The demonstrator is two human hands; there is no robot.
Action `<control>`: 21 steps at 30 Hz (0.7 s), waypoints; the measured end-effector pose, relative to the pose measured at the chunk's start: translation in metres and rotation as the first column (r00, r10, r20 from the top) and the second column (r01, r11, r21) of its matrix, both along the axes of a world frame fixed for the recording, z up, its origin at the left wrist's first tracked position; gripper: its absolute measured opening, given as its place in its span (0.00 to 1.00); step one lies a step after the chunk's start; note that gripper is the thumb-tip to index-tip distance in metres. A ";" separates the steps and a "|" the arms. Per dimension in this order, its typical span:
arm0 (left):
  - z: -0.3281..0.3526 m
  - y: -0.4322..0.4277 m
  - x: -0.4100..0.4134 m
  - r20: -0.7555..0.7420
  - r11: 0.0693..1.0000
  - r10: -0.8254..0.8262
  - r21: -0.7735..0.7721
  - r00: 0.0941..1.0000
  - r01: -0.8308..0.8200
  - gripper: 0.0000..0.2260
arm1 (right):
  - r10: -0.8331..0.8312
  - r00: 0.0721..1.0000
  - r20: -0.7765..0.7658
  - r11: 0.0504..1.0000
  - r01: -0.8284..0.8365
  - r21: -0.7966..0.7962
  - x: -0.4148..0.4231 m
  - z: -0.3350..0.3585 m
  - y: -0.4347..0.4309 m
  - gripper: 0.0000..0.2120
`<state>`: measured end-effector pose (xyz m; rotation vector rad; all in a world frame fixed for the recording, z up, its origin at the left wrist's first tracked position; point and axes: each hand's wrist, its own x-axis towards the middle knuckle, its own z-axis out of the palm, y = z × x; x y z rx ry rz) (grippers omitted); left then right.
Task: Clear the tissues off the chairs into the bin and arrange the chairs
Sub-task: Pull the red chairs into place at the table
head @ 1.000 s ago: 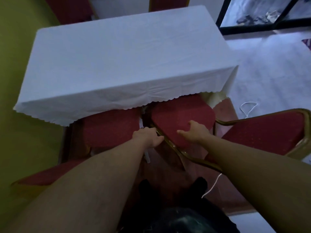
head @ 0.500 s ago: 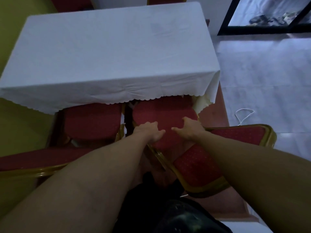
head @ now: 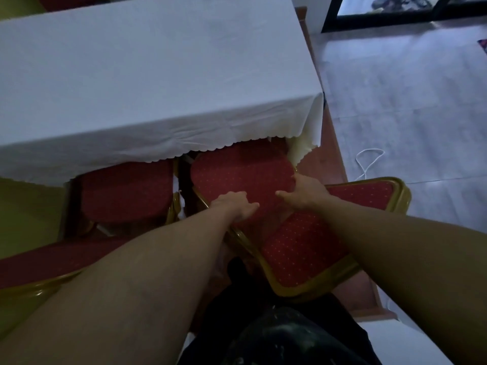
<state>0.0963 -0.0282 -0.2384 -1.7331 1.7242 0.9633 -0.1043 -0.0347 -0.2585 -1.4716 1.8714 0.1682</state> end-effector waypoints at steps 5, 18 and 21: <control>-0.007 0.013 -0.034 -0.043 0.993 0.093 0.077 0.995 -0.089 0.32 | 0.159 0.984 -0.075 0.987 -0.157 0.038 -0.041 -0.009 -0.008 0.36; -0.051 0.076 -0.100 0.061 0.830 0.307 0.471 0.950 -0.299 0.38 | 0.477 0.833 -0.282 0.845 -0.346 0.407 -0.132 -0.040 -0.043 0.37; -0.051 0.084 -0.106 0.084 0.789 0.348 0.512 0.934 -0.340 0.38 | 0.455 0.864 -0.216 0.838 -0.333 0.432 -0.131 -0.045 -0.047 0.41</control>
